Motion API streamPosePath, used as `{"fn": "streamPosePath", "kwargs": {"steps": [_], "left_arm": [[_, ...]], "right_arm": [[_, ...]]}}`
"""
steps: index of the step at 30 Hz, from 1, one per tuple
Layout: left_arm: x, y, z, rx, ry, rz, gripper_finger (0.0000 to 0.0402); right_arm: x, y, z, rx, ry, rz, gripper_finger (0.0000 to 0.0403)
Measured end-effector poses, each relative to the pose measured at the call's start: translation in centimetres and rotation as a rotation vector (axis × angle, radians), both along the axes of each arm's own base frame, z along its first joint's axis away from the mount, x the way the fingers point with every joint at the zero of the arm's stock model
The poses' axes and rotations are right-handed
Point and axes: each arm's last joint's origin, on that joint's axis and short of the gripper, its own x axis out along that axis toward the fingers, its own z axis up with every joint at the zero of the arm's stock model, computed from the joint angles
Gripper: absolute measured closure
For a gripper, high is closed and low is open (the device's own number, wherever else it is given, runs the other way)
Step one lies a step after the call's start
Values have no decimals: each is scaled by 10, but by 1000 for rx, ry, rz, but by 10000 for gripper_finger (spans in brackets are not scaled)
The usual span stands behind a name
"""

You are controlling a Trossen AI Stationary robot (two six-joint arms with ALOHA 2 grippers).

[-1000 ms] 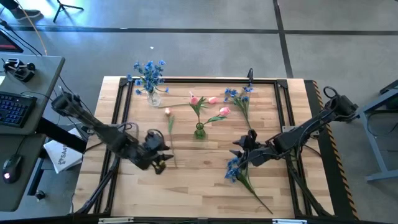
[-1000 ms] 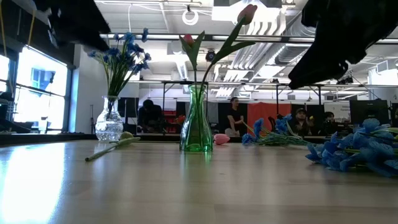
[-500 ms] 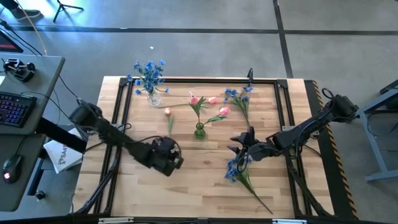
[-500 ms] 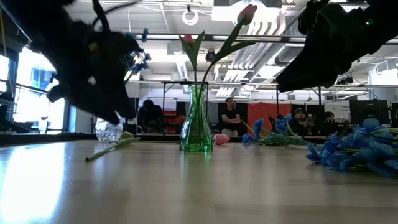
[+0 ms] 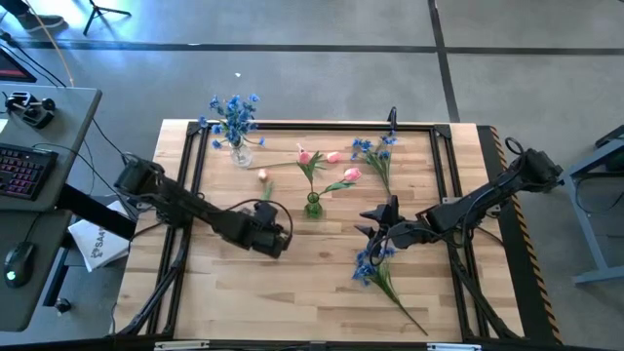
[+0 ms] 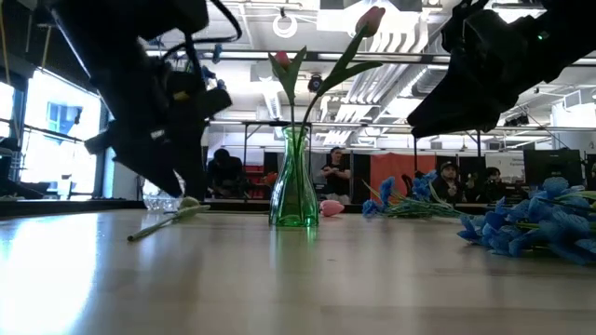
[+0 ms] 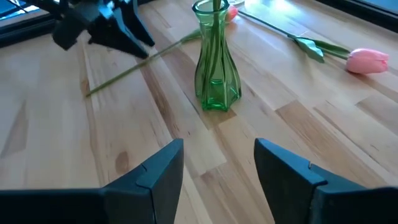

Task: Sort flowers into vase by color
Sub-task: Put the pink tulip into the green vase

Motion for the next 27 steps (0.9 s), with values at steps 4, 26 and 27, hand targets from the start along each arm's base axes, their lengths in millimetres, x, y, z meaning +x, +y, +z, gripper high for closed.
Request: {"fn": "streamPosePath", "kwargs": {"steps": [4,26,27], "left_arm": [[-11,9,2,37,94,47,229],[-22,44,-33,-8,56,152,310],[-22,44,-33,-12,58,151,323]], "right_arm": [[0,0,0,2,-6,0,210],[1,1,2,8,-22,0,210],[1,1,2,8,-22,0,210]]}}
